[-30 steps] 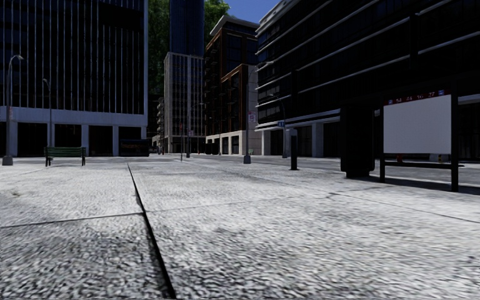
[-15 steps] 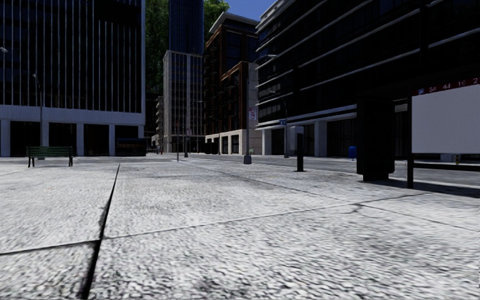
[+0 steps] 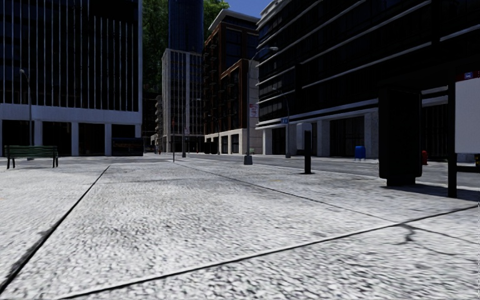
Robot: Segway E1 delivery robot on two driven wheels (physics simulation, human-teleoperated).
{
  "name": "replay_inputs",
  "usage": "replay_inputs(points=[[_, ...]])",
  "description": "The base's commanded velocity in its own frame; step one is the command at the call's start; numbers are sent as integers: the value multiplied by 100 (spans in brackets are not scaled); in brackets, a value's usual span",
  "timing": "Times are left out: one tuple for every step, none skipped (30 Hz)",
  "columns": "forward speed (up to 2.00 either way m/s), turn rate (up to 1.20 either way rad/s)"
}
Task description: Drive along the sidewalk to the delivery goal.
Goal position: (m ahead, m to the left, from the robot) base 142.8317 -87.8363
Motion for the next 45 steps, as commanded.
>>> replay_inputs(points=[[200,0],[200,0],[200,0],[200,0],[200,0],[200,0],[200,0],[200,0],[200,0],[200,0],[200,0],[200,0],[200,0],[200,0],[200,0],[200,0],[200,0],[200,0],[200,0],[200,0],[200,0],[200,0],[200,0],[200,0],[200,0],[200,0],[200,0],[200,0],[200,0],[200,0],[200,0],[200,0],[200,0],[200,0],[200,0],[200,0],[200,0],[200,0],[200,0],[200,0],[200,0],[200,0],[200,0],[200,0],[200,0]])
